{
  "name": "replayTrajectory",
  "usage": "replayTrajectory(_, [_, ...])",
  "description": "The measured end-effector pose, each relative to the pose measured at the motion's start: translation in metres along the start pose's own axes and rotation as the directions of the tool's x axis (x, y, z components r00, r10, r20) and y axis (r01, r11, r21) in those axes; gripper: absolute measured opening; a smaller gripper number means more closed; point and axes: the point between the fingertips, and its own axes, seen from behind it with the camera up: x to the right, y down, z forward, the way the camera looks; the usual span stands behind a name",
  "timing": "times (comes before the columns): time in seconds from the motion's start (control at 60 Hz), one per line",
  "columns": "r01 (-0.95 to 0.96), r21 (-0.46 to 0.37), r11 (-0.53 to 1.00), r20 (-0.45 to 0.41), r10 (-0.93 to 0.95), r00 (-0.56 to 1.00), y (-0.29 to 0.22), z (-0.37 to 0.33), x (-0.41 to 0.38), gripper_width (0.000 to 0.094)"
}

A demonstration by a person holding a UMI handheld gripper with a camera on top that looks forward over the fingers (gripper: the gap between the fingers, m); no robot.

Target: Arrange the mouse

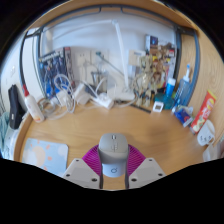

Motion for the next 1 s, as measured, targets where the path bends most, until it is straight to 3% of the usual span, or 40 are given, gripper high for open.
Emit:
replayTrajectory(0.267, [-0.054, 0.252, 0.966, 0.075, 0.037, 0.997, -0.162, -0.117, -0.05, 0.0287])
replayTrajectory(0.433, [-0.039, 0.316, 0.948, 0.156, -0.011, 0.988, -0.184, -0.163, -0.144, 0.0288])
replayTrajectory(0.567, [-0.02, 0.255, 0.967, 0.199, -0.033, 0.979, -0.142, -0.146, -0.219, 0.0286])
replayTrajectory(0.717, [0.036, 0.13, 0.991, 0.194, -0.061, 0.979, -0.059, -0.094, -0.271, 0.0286])
replayTrajectory(1.0, [0.094, -0.081, 0.992, 0.128, -0.083, 0.988, 0.064, -0.025, -0.278, 0.029])
